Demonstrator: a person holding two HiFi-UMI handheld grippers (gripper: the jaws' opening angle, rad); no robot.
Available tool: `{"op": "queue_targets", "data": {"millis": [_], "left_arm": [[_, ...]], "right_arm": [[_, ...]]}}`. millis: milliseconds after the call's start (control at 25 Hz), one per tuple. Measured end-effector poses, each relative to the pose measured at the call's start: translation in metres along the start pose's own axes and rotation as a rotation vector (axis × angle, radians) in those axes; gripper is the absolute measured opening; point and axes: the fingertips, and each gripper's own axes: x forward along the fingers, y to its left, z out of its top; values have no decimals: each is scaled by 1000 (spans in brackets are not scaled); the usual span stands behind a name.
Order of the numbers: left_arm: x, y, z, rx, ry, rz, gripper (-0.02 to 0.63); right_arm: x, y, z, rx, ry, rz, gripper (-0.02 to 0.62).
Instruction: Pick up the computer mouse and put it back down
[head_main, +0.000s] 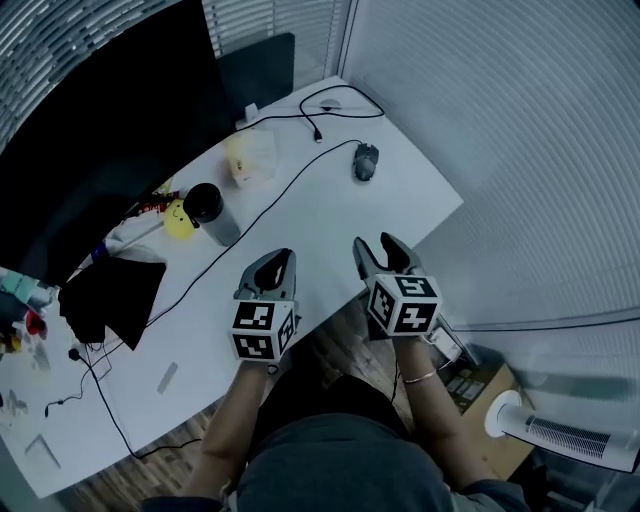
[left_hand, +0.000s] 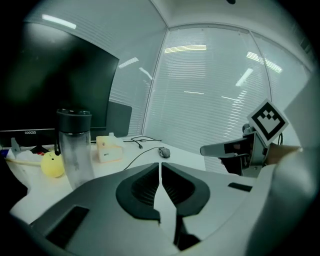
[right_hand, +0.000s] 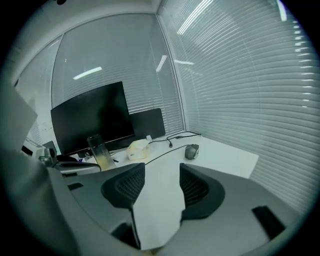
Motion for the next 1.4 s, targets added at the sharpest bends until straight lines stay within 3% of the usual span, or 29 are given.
{"op": "queue_targets", "data": {"millis": [680,1400], "left_arm": [[60,16,-3,0,83,-73,32],[132,21,-6,-17,159,-55,32]], "right_arm": [[78,-39,15,80,38,-86,271],[172,-93,27,89,101,-117,301]]}}
